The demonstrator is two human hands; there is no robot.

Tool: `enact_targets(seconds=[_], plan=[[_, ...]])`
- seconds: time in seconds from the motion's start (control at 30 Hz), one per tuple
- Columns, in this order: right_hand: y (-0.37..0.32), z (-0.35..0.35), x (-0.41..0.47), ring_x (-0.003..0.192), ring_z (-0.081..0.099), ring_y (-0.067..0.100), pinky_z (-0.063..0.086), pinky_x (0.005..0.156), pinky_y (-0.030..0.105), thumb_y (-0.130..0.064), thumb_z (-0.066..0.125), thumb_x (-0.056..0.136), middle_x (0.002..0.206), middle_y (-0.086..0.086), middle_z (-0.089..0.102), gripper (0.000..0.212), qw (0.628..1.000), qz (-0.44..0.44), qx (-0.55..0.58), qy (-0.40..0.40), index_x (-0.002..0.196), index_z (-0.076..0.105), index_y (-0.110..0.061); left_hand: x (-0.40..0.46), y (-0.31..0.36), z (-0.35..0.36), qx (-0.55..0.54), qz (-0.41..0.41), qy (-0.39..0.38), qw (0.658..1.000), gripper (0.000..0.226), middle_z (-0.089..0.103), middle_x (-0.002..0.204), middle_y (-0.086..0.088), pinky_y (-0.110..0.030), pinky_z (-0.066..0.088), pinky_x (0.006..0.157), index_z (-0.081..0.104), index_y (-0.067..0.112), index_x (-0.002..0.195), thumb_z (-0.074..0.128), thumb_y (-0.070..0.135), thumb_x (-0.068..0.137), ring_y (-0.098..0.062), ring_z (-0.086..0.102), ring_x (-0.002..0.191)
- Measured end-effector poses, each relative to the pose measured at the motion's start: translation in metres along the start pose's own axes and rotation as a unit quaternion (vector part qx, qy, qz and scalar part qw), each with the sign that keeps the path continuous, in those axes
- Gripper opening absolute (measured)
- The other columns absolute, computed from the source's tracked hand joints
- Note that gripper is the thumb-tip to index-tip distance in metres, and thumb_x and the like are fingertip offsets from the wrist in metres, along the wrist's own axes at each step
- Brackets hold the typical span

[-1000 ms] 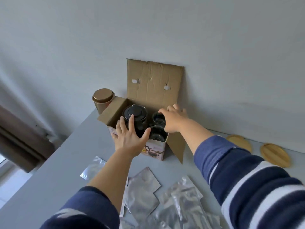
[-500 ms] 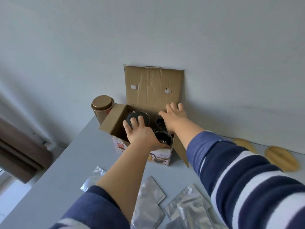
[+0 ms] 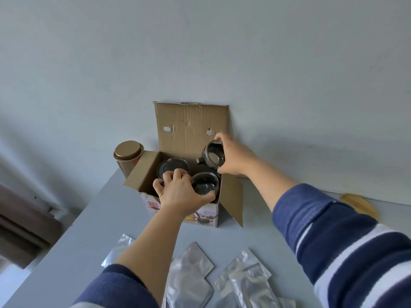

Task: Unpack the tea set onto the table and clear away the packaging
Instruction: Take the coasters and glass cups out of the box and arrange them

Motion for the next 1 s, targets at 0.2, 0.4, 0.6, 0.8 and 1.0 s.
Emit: enact_targets(seconds=[0.2,0.4,0.6,0.8,1.0], plan=[[0.039,-0.044,-0.050,0.110,0.045,0.015,0.038,0.089,0.023,-0.014,0.081,0.063,0.130,0.003,0.038,0.085,0.977,0.069,0.179,0.088,0.134,0.034,-0.018,-0.009,0.031,-0.026,-0.161,0.015,0.082,0.983,0.072,0.062,0.110,0.004,-0.037,0.049,0.088,0.047,0.019,0.119,0.060,0.069,0.069,-0.018,0.060,0.099],[0.113,-0.079,-0.120,0.108,0.042,0.009,0.032,0.088,0.019,-0.014,0.081,0.067,0.133,0.001,0.035,0.084,0.951,0.165,0.231,0.125,0.136,0.034,-0.022,-0.017,0.107,-0.021,-0.234,0.078,0.060,0.967,0.070,0.061,0.113,0.004,-0.032,0.049,0.082,0.046,0.020,0.122,0.068,0.060,0.069,-0.019,0.060,0.105],[0.212,-0.083,-0.188,0.109,0.040,0.009,0.033,0.090,0.021,-0.012,0.082,0.066,0.138,0.004,0.036,0.087,0.932,0.258,0.216,0.134,0.138,0.034,-0.021,-0.021,0.189,0.039,-0.283,0.103,-0.008,0.953,0.068,0.056,0.120,0.008,-0.030,0.045,0.086,0.046,0.023,0.125,0.069,0.057,0.070,-0.014,0.054,0.113],[0.295,-0.051,-0.226,0.112,0.049,0.016,0.042,0.087,0.026,-0.018,0.083,0.062,0.127,-0.001,0.039,0.088,0.910,0.328,0.210,0.142,0.135,0.037,-0.028,-0.025,0.248,0.110,-0.291,0.094,-0.068,0.950,0.066,0.056,0.119,0.010,-0.031,0.049,0.082,0.045,0.025,0.125,0.068,0.056,0.070,-0.012,0.056,0.107],[0.344,-0.029,-0.231,0.123,0.046,0.020,0.039,0.095,0.025,-0.015,0.083,0.065,0.135,0.001,0.040,0.089,0.898,0.342,0.223,0.162,0.139,0.036,-0.027,-0.014,0.283,0.156,-0.289,0.086,-0.091,0.949,0.070,0.056,0.123,0.008,-0.044,0.043,0.100,0.043,0.026,0.128,0.066,0.060,0.071,-0.018,0.052,0.118]])
Point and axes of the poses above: each hand's wrist, its own x-axis towards the middle knuckle, its own z-axis out of the palm, y = z × x, the point moved 3 cm from there along x, towards the middle knuckle
